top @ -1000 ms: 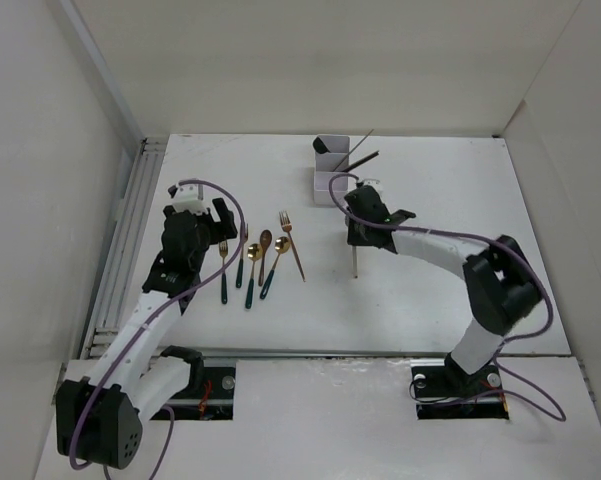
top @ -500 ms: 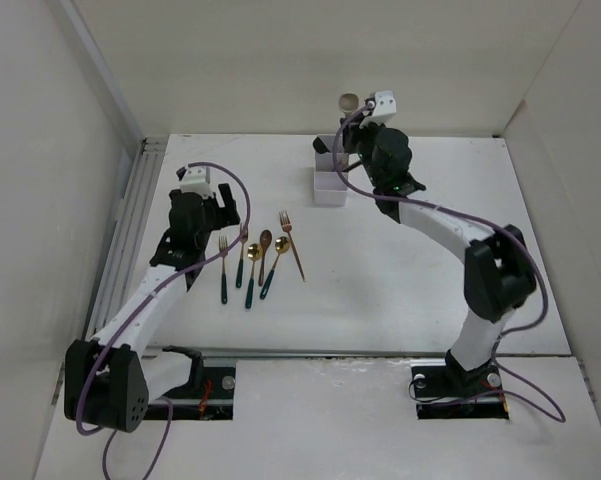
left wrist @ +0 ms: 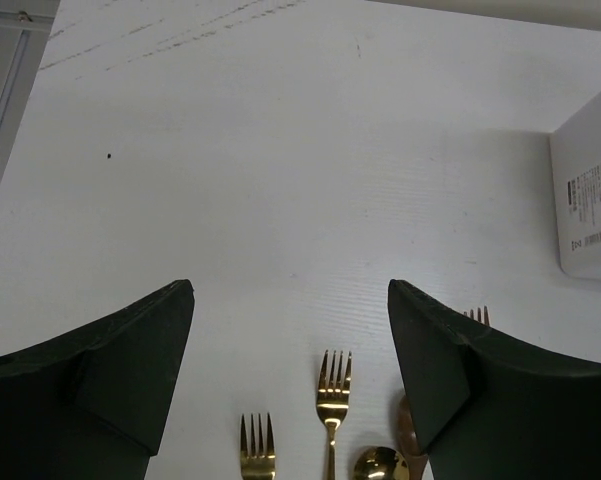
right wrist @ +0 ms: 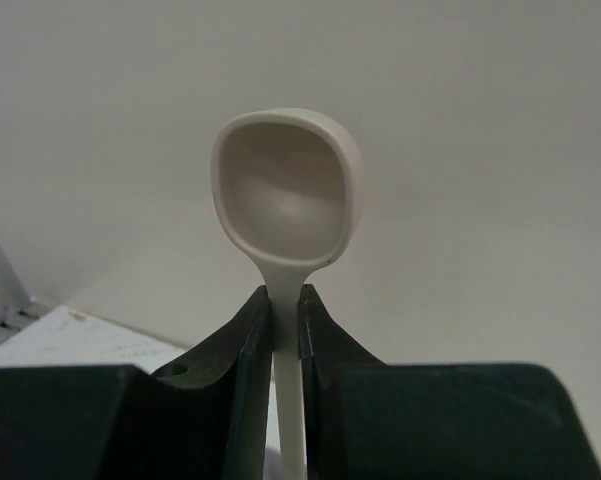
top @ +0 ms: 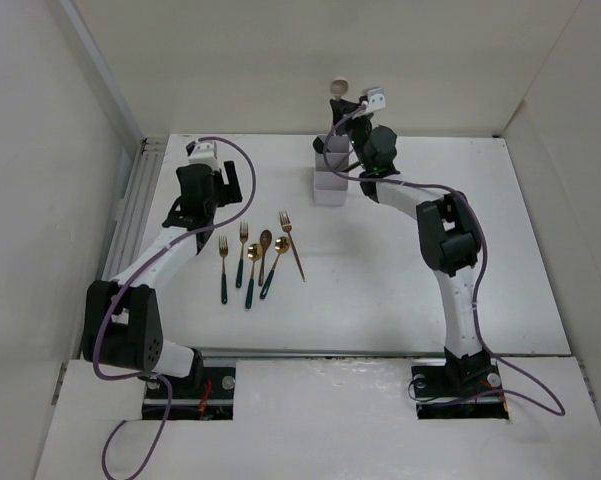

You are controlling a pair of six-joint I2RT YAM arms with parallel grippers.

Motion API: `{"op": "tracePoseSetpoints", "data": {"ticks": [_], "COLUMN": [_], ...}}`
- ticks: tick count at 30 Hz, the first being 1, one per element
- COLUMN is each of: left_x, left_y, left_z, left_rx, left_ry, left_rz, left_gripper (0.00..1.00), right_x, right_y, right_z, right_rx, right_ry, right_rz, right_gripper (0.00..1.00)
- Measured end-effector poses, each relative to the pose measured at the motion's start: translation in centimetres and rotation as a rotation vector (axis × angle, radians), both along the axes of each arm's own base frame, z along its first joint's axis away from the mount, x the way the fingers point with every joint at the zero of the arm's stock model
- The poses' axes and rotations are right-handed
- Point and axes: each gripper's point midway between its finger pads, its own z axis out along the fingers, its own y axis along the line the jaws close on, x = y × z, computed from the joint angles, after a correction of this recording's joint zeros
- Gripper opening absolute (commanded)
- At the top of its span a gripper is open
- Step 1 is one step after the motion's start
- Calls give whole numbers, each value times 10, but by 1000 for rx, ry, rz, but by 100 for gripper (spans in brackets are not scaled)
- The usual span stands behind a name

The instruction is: Sort the eating utensils into containers

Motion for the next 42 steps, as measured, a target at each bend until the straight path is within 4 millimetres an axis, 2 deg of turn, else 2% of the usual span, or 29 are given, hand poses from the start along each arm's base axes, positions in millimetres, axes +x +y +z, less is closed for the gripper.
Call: {"op": "tracePoseSetpoints", "data": {"ticks": [3,6,9,16,17,18,19,20,21,24,27,33,36,37,42], "left_x": [6,12,17,20,20,20,20,20,20,19,19,18,8,3,-33], "left_y": [0,2,2,4,4,4,4,4,3,2,1,-5,-8,-10,-22], "left_z": [-5,-10,-12,-15,-15,-16,-16,-17,-18,-20,-20,-23,-35,-41,-69], "left_rx": [3,6,9,10,9,8,6,4,2,-9,-21,-43,-34,-26,67], "left_ry": [13,28,36,40,41,42,44,47,50,57,59,64,91,105,170], "left_rz": [3,11,15,22,23,23,24,24,23,22,23,0,-36,-56,-240], "left_gripper": [76,76,76,76,76,76,76,76,76,76,76,75,64,64,65], "right_x": [0,-1,-1,1,2,3,4,5,5,5,5,-15,-33,-41,-90], "right_y": [-5,-9,-9,-11,-13,-15,-16,-17,-17,-17,-16,-16,-13,-12,3], "right_z": [27,37,25,-19,-25,-28,-30,-33,-35,-37,-38,-51,-43,-37,19], "right_rx": [27,43,38,11,9,8,9,9,12,7,6,-16,-31,-39,-65], "right_ry": [-69,-99,-76,33,50,61,72,83,90,98,101,151,155,148,105], "right_rz": [8,4,6,-12,-24,-33,-41,-48,-49,-50,-48,-38,-29,-27,-9], "right_gripper": [0,0,0,0,16,25,31,42,45,51,52,55,60,60,63]}}
